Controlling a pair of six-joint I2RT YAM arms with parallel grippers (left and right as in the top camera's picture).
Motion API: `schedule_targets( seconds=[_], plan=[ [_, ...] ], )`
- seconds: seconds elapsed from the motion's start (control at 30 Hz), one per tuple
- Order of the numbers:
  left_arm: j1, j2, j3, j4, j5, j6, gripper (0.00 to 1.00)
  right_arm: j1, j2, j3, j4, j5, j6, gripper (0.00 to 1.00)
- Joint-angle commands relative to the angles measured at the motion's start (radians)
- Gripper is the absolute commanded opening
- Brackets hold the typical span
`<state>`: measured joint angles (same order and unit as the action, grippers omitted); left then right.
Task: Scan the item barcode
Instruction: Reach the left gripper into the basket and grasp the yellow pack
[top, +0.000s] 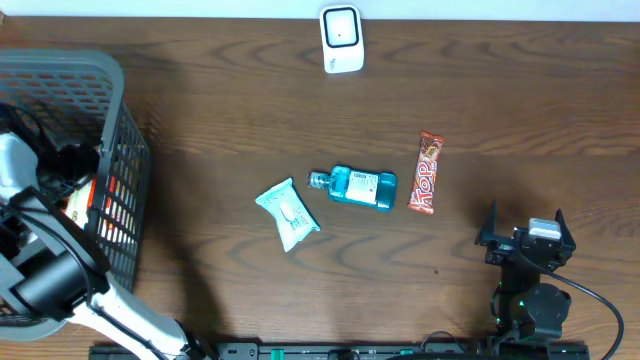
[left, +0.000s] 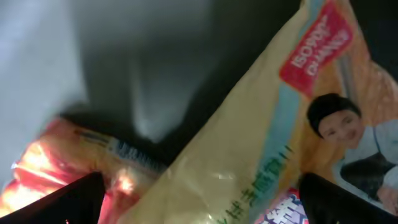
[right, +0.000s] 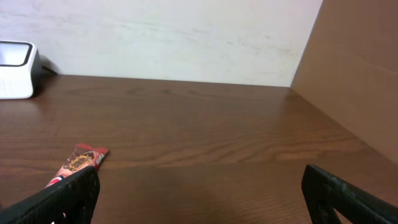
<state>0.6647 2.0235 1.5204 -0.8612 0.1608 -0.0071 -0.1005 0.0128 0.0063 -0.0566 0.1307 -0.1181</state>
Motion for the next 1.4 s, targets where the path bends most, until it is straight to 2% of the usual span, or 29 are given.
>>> schedule_targets(
  seconds=[0.0, 0.07, 0.2, 0.27, 0.3, 0.63, 0.73, 1.03, 1.17, 1.2, 1.27, 1.33, 1.37],
  plan=[
    [-0.004, 0.074, -0.015, -0.016, 0.152, 0.120, 0.98, 0.004, -0.002, -0.001, -0.004, 0.005, -0.010, 0.99],
    [-0.004, 0.091, -0.016, -0.023, 0.165, 0.131, 0.83, 0.004, -0.002, -0.001, -0.004, 0.005, -0.010, 0.99],
    [-0.004, 0.085, -0.016, -0.024, 0.164, 0.131, 0.41, 0.004, -0.002, -0.001, -0.004, 0.005, -0.010, 0.99],
    [-0.004, 0.074, -0.015, -0.024, 0.164, 0.130, 0.25, 0.004, -0.002, -0.001, -0.004, 0.005, -0.010, 0.99],
    [-0.004, 0.066, -0.015, -0.024, 0.164, 0.130, 0.21, 0.004, -0.002, -0.001, -0.004, 0.005, -0.010, 0.99],
    [0.005, -0.106, 0.012, -0.026, 0.160, 0.102, 0.19, 0.004, -0.002, -0.001, -0.004, 0.005, -0.010, 0.99],
    [0.017, -0.218, 0.018, -0.006, 0.160, 0.046, 0.08, 0.004, -0.002, -0.001, -0.004, 0.005, -0.010, 0.99],
    [0.032, -0.535, 0.018, 0.033, 0.160, -0.152, 0.08, 0.004, -0.002, -0.001, -0.004, 0.005, -0.010, 0.99],
    [0.032, -0.620, 0.017, 0.019, 0.118, -0.176, 0.09, 0.004, -0.002, -0.001, -0.004, 0.005, -0.010, 0.99],
    [0.032, -0.622, 0.017, 0.001, 0.073, -0.190, 0.26, 0.004, -0.002, -0.001, -0.004, 0.005, -0.010, 0.99],
    [0.033, -0.613, 0.010, -0.049, -0.050, -0.254, 0.45, 0.004, -0.002, -0.001, -0.004, 0.005, -0.010, 0.99],
    [0.033, -0.590, -0.017, -0.082, -0.140, -0.312, 0.61, 0.004, -0.002, -0.001, -0.004, 0.005, -0.010, 0.99],
    [0.033, -0.574, -0.037, -0.087, -0.151, -0.318, 0.63, 0.004, -0.002, -0.001, -0.004, 0.006, -0.010, 0.99]
  ],
)
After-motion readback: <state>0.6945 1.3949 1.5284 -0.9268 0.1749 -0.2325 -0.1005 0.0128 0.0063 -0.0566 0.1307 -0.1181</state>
